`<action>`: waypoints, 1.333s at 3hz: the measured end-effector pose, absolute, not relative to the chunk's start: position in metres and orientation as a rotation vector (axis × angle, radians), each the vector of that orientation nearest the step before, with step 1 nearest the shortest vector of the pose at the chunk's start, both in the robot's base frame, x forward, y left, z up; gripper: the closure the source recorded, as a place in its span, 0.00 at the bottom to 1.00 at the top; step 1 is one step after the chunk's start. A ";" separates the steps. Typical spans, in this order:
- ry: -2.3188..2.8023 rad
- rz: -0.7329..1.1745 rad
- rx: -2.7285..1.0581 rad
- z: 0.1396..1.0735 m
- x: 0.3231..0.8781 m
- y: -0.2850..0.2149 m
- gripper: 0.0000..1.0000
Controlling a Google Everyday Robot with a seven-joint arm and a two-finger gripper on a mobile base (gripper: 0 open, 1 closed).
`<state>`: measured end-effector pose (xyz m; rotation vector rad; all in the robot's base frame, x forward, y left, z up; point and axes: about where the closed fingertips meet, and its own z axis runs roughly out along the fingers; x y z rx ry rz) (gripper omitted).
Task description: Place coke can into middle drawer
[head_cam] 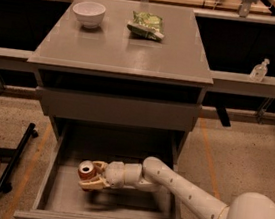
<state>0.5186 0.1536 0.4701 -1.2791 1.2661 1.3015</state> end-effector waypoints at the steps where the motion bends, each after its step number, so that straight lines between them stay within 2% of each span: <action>1: 1.276 1.317 -1.293 0.453 0.515 0.167 0.36; 2: 1.287 1.328 -1.301 0.437 0.512 0.177 0.13; 3: 1.295 1.337 -1.311 0.429 0.510 0.183 0.00; 4: 1.295 1.337 -1.312 0.428 0.510 0.183 0.00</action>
Offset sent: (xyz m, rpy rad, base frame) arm -0.0068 0.0306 -0.0520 -0.0350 0.0367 0.0267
